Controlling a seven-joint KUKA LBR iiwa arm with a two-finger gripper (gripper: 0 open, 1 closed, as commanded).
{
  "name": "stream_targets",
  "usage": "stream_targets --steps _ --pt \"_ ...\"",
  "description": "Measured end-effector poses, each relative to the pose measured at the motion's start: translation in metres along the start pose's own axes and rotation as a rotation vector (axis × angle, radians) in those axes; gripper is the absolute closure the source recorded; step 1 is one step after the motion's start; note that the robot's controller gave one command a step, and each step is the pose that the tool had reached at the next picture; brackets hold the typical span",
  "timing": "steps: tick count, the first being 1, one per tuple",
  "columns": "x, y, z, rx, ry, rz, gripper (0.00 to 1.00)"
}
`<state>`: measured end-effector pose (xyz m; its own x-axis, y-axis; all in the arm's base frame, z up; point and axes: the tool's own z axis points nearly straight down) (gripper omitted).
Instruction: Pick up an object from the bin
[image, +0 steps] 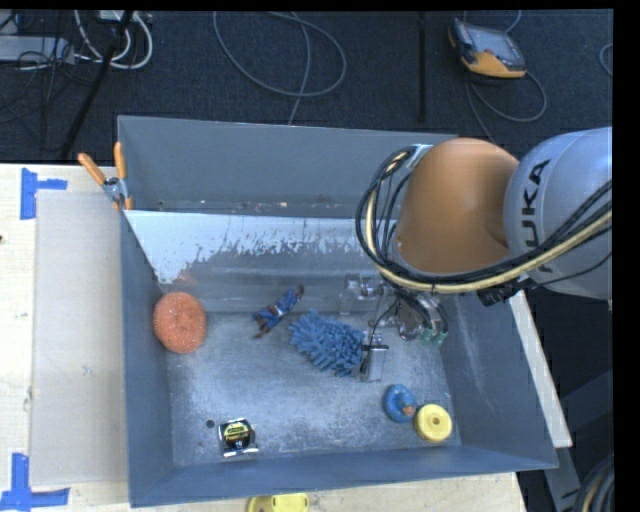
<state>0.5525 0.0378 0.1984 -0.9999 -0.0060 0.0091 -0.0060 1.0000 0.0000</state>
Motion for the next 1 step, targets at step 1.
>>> stream_targets --steps 1 --pt "-0.0015 -0.0002 -0.0045 0.0 -0.008 0.001 0.0"
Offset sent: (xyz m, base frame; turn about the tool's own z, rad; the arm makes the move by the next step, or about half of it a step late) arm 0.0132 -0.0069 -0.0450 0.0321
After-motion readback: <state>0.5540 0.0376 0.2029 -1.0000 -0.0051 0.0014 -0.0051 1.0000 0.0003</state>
